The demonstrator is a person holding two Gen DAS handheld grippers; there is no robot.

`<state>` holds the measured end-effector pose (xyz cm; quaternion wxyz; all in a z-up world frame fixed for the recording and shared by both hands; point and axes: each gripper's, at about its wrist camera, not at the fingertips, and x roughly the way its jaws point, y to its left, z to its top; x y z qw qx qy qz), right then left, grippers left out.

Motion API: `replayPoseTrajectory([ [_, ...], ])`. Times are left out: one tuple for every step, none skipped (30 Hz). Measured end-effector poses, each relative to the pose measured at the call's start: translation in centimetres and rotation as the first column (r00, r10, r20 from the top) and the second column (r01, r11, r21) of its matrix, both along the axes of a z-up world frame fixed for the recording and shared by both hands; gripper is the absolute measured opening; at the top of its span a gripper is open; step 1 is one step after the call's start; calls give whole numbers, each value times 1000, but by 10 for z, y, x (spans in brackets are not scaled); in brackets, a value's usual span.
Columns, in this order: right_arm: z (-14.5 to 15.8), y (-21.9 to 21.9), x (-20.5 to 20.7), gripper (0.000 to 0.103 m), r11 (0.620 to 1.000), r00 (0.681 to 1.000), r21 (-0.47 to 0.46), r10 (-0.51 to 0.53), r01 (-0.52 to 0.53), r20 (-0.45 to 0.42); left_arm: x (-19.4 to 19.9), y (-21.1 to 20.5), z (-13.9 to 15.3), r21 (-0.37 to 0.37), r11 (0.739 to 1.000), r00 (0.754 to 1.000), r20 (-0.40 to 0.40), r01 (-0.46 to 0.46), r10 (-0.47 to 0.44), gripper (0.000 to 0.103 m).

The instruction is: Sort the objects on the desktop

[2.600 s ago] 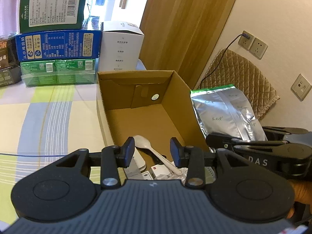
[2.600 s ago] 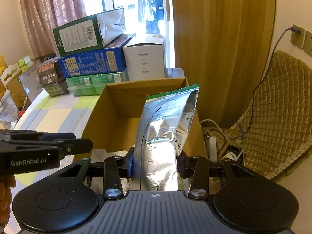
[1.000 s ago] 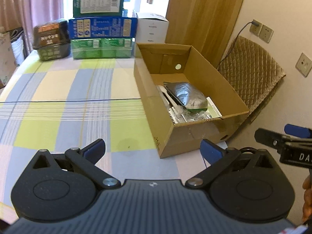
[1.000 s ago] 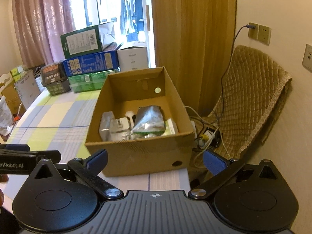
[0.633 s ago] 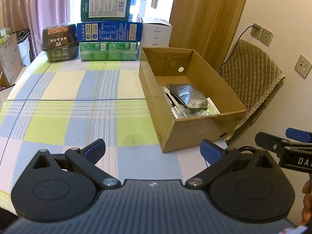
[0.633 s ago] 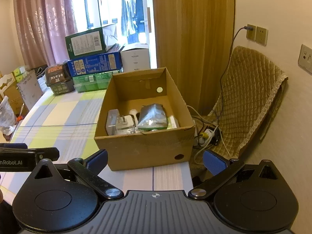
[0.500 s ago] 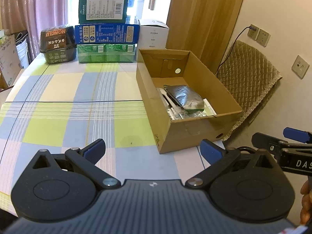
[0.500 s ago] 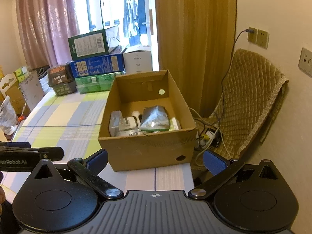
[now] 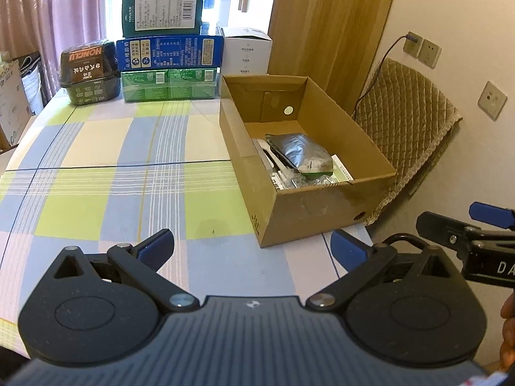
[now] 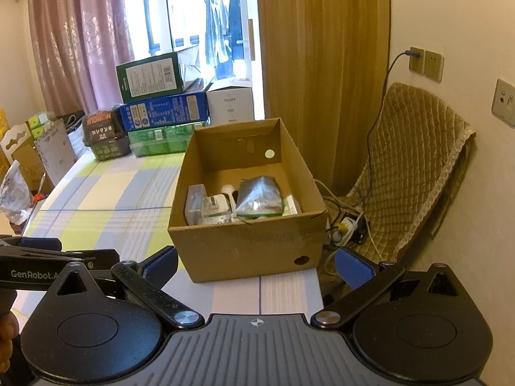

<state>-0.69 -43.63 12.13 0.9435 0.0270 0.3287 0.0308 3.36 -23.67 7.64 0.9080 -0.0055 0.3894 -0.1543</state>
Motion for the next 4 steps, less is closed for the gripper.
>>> replayPoseTrajectory([
  [-1, 0, 0, 101, 1000, 1000, -1, -1, 1, -2, -1, 0, 0, 2, 1000, 1000, 5, 3, -3, 102],
  [-2, 0, 0, 101, 1000, 1000, -3, -3, 3, -5, -1, 0, -1, 4, 1000, 1000, 9, 7, -7, 102],
  [-3, 0, -1, 101, 1000, 1000, -4, -3, 3, -8, -1, 0, -1, 4, 1000, 1000, 11, 9, -9, 102],
  [-5, 0, -1, 101, 1000, 1000, -4, -3, 3, -10, -1, 0, -1, 5, 1000, 1000, 10, 12, -12, 102],
])
